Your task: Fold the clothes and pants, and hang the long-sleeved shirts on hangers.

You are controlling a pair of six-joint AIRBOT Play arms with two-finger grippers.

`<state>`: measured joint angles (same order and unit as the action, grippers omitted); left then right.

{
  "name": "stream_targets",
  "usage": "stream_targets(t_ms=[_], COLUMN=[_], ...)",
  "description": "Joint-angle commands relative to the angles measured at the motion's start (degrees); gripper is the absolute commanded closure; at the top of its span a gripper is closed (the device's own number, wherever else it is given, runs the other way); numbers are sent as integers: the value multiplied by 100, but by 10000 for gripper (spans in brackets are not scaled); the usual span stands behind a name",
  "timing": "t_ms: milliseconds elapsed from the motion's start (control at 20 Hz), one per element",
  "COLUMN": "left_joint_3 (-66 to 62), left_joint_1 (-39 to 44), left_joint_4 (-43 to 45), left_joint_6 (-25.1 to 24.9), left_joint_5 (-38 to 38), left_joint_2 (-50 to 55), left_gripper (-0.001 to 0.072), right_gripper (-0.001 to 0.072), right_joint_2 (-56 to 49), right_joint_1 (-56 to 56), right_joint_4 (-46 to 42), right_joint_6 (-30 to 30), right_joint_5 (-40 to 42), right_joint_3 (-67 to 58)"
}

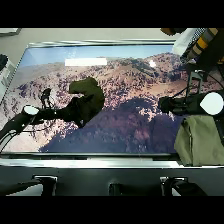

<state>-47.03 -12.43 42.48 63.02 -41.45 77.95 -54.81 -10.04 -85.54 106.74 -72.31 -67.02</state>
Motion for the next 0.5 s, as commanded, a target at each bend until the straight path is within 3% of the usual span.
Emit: stream_targets(t_ms=[0,100,150,200,300,450], left_joint_3=[48,208,297,391,472,470], left_joint_1=[-439,-844,-1056,-1204,-1257,-1207], left_joint_4=[638,1930,2317,2422,2415,2603], left_joint_6=[876,2201,2540,2608,2610,2804], left_joint_5=[-1416,-1989,-2227,-2273,-2380,-2881], left_joint_2=[-625,-1340,-1716,-2044,-2302,-2208], left_gripper=[697,697,697,697,697,697], right_gripper=[391,384,330,224,219,212], right_joint_2=[4,-2,-2,-9,-175,-1080], right_joint_1=[-4,-4,-4,-4,-4,-4], right_joint_4=[2,138,332,715,1853,3899], right_joint_6=[264,256,260,260,111,-776], right_joint_5=[-337,-627,-632,-413,487,1878], right_joint_3=[-2,-2,15,81,260,304])
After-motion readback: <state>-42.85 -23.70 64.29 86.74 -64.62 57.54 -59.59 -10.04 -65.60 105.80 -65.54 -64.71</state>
